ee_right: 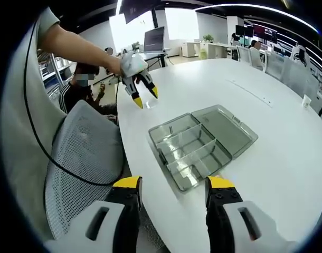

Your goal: Insert the divider into the dual guide fixture by aligning both edges with the guide slots and pushing it downward to the bottom, including one-sided entry, uneven engagement, binding, and posture correction.

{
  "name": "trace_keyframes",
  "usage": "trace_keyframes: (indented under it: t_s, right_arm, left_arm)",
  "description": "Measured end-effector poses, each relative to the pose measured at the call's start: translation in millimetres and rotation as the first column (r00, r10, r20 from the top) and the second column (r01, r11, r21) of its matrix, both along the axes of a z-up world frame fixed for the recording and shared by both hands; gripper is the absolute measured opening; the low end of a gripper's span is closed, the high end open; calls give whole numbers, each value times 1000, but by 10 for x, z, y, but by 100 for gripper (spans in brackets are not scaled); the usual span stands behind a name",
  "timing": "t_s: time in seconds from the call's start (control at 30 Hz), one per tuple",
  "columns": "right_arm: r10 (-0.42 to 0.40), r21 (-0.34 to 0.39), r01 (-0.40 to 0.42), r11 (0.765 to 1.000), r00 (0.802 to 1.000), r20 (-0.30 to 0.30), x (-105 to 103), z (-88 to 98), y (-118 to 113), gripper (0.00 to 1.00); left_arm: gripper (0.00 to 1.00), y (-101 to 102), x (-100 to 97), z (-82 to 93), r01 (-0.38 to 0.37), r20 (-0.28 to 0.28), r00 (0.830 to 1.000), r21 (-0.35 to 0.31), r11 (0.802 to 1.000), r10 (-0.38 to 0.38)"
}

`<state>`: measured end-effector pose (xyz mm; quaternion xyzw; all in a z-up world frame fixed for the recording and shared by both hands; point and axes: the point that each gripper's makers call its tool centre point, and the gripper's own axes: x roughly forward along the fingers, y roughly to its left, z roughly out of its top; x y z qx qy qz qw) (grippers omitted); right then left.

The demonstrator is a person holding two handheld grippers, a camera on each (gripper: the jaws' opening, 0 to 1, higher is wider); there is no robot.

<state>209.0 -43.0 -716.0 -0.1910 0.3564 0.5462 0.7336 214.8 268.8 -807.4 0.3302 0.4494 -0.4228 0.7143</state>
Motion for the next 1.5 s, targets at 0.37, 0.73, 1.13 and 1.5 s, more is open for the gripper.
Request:
trace_keyframes:
  t_s: [0.37, 0.73, 1.13, 1.5]
  right_arm:
    - [-3, 1, 3, 1000, 1000, -3, 8, 2, 0, 45]
    - [1, -1, -1, 1000, 1000, -2, 9, -4, 10, 45]
    - [-2, -1, 2, 1000, 1000, -2, 4, -2, 2, 45]
    - [-3, 1, 3, 1000, 1000, 5, 20, 16, 11, 45]
  left_arm:
    - [41, 8, 28, -55, 26, -19, 999, 8, 1000, -26]
    - [36, -17, -19, -72, 19, -69, 997, -20, 1000, -20]
    - [32, -2, 8, -74, 17, -75, 997, -20, 1000, -18]
    - [30, 4, -1, -69, 20, -74, 997, -11, 1000, -21]
